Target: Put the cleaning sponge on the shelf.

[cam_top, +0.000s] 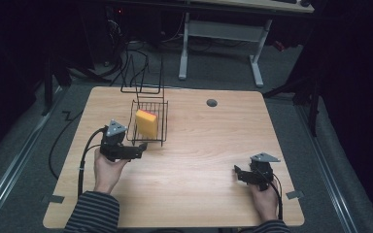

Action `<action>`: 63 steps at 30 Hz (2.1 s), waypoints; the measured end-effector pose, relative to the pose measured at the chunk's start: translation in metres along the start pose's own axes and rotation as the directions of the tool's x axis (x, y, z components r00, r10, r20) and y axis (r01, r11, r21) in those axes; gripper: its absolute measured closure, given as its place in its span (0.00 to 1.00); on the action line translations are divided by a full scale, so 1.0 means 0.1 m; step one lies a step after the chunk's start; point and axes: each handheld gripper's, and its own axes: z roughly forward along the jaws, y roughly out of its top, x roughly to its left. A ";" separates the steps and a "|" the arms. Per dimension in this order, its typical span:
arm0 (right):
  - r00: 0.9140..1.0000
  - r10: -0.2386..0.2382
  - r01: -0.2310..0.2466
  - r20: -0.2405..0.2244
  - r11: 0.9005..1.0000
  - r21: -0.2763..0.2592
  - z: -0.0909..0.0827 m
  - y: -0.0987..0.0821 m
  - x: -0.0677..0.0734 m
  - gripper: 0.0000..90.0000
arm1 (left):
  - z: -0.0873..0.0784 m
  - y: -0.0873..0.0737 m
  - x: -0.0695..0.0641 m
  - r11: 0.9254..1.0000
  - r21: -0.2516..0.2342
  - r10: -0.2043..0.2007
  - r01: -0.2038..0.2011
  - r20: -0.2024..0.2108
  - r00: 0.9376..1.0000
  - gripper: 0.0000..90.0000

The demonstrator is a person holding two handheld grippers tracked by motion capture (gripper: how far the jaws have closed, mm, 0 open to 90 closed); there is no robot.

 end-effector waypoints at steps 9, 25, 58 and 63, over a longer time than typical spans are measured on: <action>1.000 0.000 0.000 0.001 1.000 0.000 0.00 0.00 0.00 0.25 | -0.11 -0.05 0.00 1.000 -0.019 -0.009 0.009 -0.003 1.000 0.05; 1.000 0.000 0.000 0.000 1.000 0.000 0.00 0.00 0.00 0.25 | -0.20 -0.20 0.06 0.999 -0.026 -0.042 0.042 -0.019 0.999 0.06; 1.000 0.001 -0.001 0.000 1.000 0.000 0.00 0.00 0.00 0.25 | -0.35 -0.54 0.26 0.991 -0.023 -0.134 0.133 -0.035 0.990 0.09; 1.000 0.001 -0.001 0.000 1.000 0.000 0.00 0.00 0.00 0.25 | -0.34 -0.59 0.29 0.988 -0.015 -0.152 0.151 -0.034 0.988 0.09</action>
